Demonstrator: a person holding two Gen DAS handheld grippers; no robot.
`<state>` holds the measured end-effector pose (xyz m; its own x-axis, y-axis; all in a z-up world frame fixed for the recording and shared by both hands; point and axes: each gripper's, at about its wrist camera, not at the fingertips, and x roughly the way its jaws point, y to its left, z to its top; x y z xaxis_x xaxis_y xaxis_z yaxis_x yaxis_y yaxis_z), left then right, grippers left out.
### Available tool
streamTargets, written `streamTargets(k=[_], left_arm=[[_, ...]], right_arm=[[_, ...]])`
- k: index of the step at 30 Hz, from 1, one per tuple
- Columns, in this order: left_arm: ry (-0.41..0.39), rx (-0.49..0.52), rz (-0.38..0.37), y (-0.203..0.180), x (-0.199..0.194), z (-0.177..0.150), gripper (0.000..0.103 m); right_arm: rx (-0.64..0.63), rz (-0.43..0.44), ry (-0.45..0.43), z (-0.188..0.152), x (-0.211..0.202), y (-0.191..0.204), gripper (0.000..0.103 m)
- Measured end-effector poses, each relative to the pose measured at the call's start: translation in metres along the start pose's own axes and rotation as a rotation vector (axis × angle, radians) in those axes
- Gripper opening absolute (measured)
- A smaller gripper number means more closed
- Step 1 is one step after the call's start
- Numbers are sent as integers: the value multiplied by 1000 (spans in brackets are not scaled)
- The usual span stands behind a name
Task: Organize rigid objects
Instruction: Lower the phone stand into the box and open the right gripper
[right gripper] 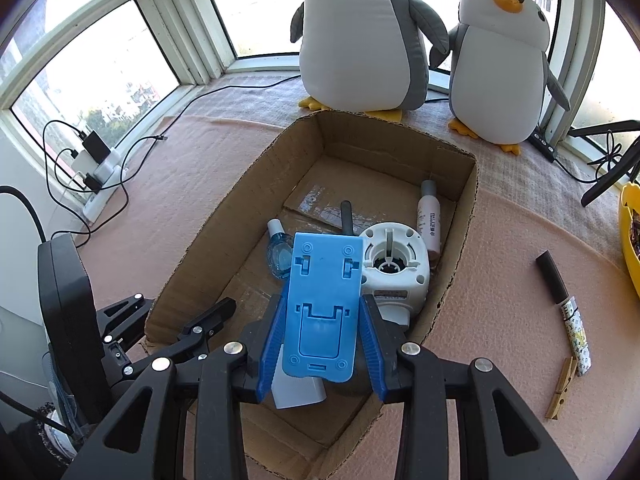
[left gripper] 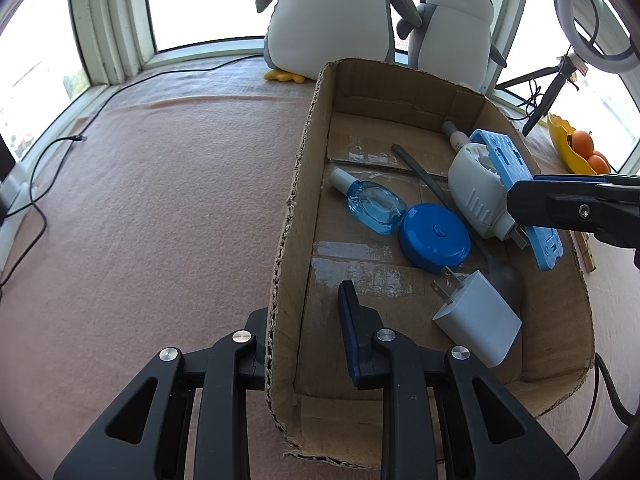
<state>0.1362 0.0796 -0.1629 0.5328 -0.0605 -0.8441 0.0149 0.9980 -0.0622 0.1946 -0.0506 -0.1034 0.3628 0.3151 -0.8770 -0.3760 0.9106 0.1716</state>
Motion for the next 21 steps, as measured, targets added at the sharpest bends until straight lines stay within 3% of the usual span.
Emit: streamTargets(k=[21], left_arm=[[-2,4,3,0,0,0,23]], right_arm=[[17,-7,-13,-3,-8,-6,48]])
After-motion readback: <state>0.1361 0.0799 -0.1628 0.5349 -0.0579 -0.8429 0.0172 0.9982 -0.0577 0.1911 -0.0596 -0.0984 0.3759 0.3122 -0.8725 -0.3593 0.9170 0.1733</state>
